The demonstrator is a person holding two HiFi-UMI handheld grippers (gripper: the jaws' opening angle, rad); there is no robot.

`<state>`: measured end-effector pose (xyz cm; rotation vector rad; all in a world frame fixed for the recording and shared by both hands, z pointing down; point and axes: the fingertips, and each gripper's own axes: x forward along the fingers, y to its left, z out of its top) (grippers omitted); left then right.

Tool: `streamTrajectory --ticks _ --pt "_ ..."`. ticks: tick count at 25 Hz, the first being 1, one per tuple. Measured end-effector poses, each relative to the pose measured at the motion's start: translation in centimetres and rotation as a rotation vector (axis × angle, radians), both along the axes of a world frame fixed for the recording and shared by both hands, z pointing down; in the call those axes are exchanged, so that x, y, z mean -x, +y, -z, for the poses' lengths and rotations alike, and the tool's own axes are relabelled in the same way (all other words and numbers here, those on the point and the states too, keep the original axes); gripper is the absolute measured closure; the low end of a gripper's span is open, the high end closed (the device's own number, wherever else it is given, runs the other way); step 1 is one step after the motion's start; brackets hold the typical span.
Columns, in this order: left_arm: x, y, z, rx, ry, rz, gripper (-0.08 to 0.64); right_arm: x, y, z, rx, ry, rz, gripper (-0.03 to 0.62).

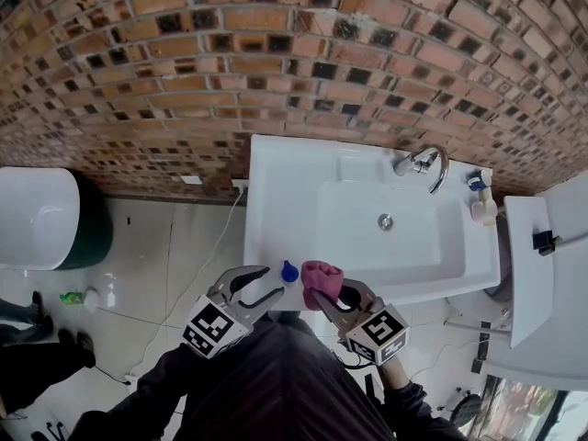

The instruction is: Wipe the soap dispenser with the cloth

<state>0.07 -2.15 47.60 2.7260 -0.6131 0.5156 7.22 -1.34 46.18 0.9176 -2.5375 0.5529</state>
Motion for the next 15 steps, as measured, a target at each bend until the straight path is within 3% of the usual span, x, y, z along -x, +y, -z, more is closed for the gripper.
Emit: streamTrajectory --ticks 15 --pt "-0.10 -0.23 0.22 0.007 0.019 -0.016 0.396 -0.05 -0.29 0.21 -0.008 0.013 -0.023 0.525"
